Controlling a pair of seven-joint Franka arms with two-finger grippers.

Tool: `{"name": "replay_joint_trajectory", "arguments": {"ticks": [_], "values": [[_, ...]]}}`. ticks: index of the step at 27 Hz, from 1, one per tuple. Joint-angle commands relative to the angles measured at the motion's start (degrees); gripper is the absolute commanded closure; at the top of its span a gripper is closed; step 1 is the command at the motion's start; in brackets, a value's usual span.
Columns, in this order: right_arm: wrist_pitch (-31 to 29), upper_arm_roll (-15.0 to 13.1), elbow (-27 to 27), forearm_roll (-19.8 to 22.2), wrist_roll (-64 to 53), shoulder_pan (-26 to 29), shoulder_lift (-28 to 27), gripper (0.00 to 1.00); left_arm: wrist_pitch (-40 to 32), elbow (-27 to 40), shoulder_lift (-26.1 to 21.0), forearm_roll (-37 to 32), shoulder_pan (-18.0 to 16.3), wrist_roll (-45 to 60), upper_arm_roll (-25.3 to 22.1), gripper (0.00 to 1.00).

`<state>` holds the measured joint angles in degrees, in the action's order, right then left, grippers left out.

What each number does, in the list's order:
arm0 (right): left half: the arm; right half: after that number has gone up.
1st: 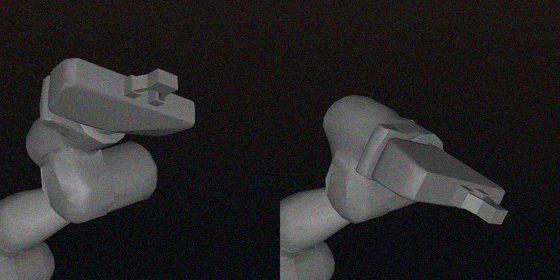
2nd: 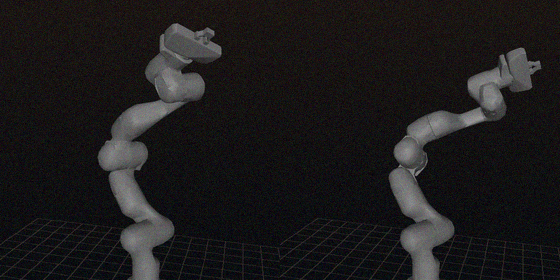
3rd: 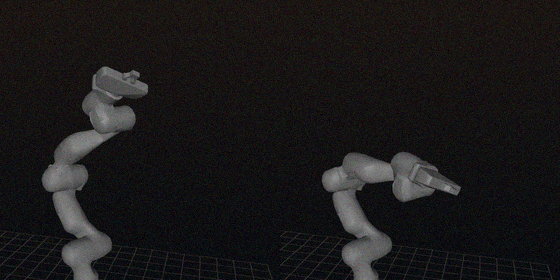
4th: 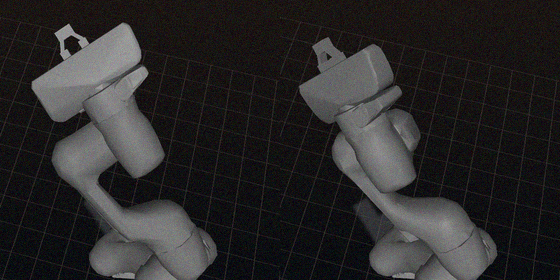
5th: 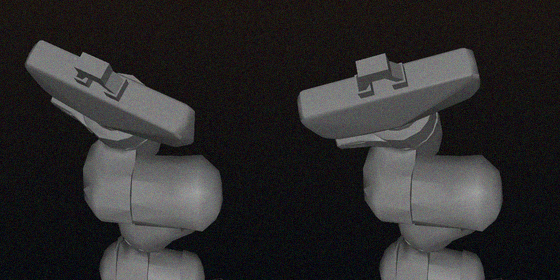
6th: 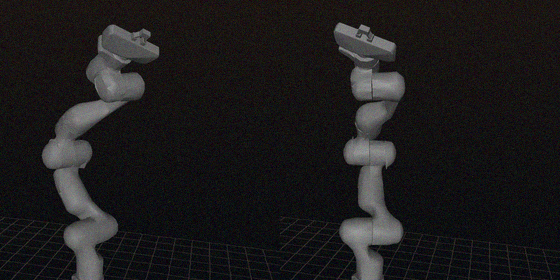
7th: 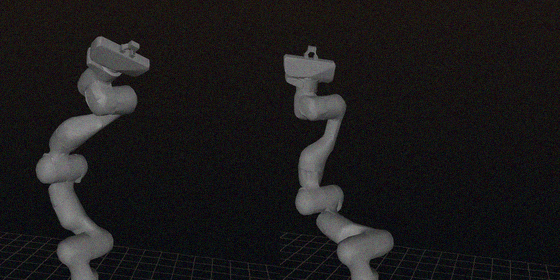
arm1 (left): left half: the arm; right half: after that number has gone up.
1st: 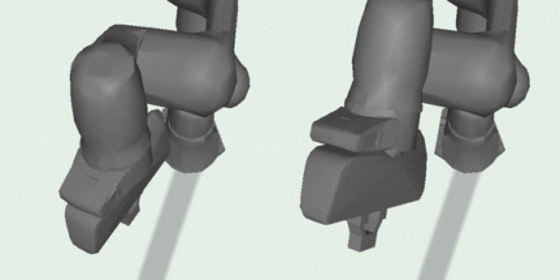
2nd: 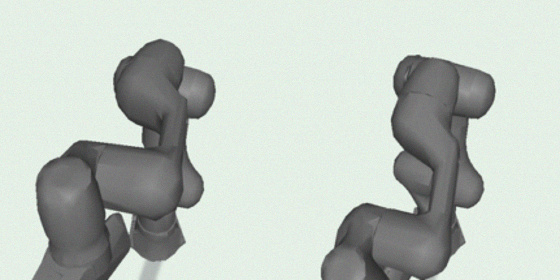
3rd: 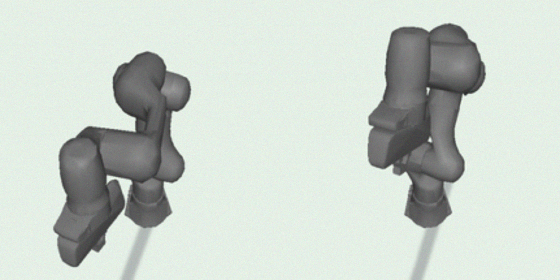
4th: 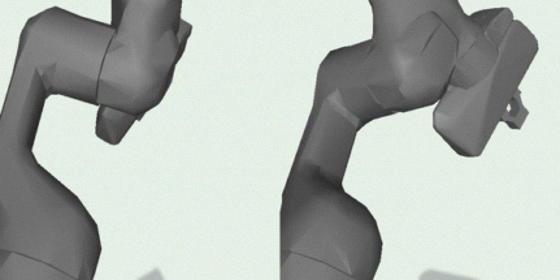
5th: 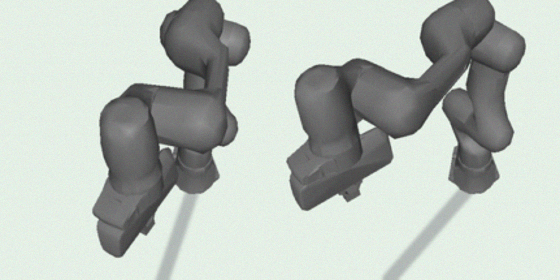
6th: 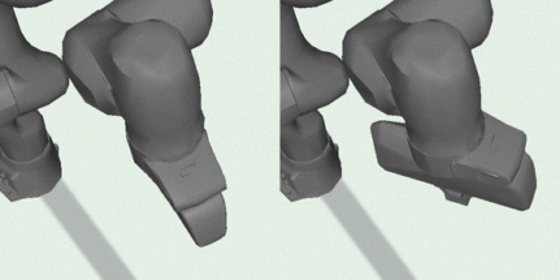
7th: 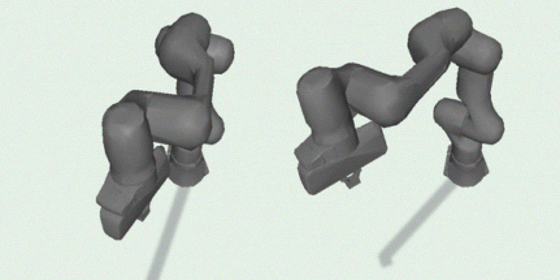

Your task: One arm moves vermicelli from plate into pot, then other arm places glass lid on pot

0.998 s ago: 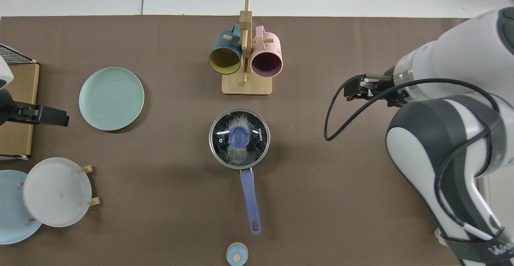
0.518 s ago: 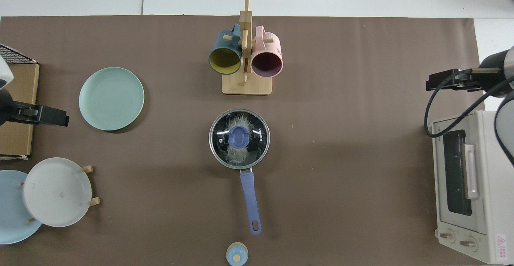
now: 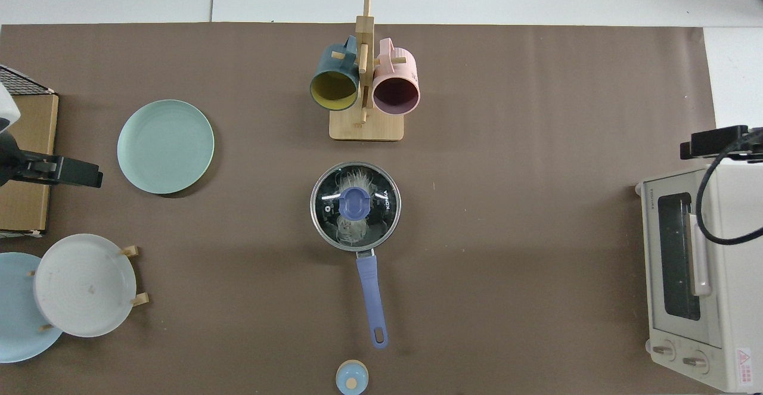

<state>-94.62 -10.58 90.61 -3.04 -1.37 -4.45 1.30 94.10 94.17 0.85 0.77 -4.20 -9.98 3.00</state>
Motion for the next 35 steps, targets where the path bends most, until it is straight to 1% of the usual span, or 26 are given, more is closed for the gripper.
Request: {"name": "replay_joint_trajectory", "arguments": {"ticks": [1,7,10,13,17,18,22,25,27,31,35], "values": [[-0.22,1.18,4.58,1.37,-1.09,1.99,3.8,0.0,0.12,0.49,0.82,-1.04,0.33,-0.03,-0.1,0.0],[-0.65,1.18,6.24,1.55,-0.83,2.26,4.94,0.0,0.12,0.49,0.82,-1.04,0.25,-0.03,-0.1,0.0],[-1.45,1.62,7.3,1.55,0.22,2.34,5.47,0.0,0.12,0.49,0.82,-1.04,0.33,-0.03,-0.1,0.0],[-1.19,2.76,7.3,1.55,1.28,3.3,5.56,0.0,0.12,0.49,0.82,-1.04,0.33,-0.03,-0.1,0.0],[-1.27,7.41,7.22,1.55,1.28,7.52,5.38,0.0,0.12,0.49,0.82,-1.04,0.33,-0.03,-0.1,0.0],[-1.27,7.85,7.22,1.55,1.28,7.7,5.38,0.0,0.12,0.49,0.82,-1.04,0.33,-0.03,-0.1,0.0],[-1.36,8.12,6.69,1.9,1.11,7.18,4.95,0.0,0.12,0.49,0.82,-1.04,0.33,-0.03,-0.02,0.0],[-0.57,9.0,6.16,6.1,1.2,6.83,4.59,0.0,0.12,0.49,0.82,-1.04,0.33,-0.03,-0.1,0.0],[0.3,11.71,5.2,7.08,1.89,7.79,4.16,0.0,0.12,0.49,0.82,-1.04,0.33,-0.03,-0.1,0.0],[2.33,12.08,2.74,6.29,3.66,7.88,1.52,0.0,0.12,0.49,0.82,-1.04,0.33,-0.03,-0.1,0.0],[1.98,12.08,2.73,5.16,4.53,7.7,1.34,0.0,0.12,0.49,0.82,-1.04,0.33,-0.03,-0.1,0.0]]}}
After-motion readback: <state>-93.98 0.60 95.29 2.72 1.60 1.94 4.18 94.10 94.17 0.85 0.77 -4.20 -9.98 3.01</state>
